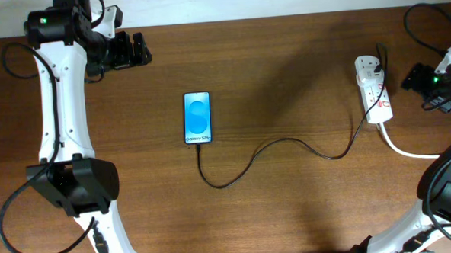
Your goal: Plug charger to phone and switch on socket
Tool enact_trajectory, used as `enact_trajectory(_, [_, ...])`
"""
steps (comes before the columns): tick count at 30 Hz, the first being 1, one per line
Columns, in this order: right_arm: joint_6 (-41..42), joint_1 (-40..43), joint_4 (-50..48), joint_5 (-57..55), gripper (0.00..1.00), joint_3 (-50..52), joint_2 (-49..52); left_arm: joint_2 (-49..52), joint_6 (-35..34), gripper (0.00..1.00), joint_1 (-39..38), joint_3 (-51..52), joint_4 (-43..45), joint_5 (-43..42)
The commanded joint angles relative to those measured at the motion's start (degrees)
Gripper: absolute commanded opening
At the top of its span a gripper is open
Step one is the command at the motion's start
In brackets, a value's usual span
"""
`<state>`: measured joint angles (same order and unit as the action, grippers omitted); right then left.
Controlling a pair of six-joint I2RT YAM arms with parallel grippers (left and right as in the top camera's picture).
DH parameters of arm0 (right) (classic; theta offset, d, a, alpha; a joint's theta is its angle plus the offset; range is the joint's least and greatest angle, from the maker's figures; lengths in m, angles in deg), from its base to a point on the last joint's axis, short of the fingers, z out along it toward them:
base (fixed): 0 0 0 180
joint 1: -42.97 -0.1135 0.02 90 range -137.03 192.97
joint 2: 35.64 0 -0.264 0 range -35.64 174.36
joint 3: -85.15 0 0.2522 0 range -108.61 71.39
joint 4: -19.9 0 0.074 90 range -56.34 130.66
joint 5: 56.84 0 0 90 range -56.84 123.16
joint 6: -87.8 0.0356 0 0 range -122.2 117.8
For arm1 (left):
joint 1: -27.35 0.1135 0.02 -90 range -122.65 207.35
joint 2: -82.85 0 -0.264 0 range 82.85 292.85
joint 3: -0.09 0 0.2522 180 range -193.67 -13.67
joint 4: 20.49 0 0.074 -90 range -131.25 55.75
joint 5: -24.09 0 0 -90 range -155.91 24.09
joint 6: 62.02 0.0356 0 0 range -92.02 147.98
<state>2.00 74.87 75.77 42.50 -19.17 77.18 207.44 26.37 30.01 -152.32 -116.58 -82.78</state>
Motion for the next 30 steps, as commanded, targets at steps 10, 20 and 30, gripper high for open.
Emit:
enact_trajectory(10, [-7.45,-2.67,-7.56,2.43,0.85,-0.72,7.74,-0.85,-0.11,0.99,0.13,-0.68,-0.07,0.39])
enact_trajectory(20, [-8.28,-4.15,-8.52,-2.56,0.85,-0.72,10.14,-0.85,-0.13,1.00,0.13,-0.68,-0.07,0.39])
enact_trajectory(30, [-8.22,-4.20,-9.18,-5.29,0.85,-0.72,10.36,-0.85,-0.11,1.00,0.13,-0.68,-0.07,0.39])
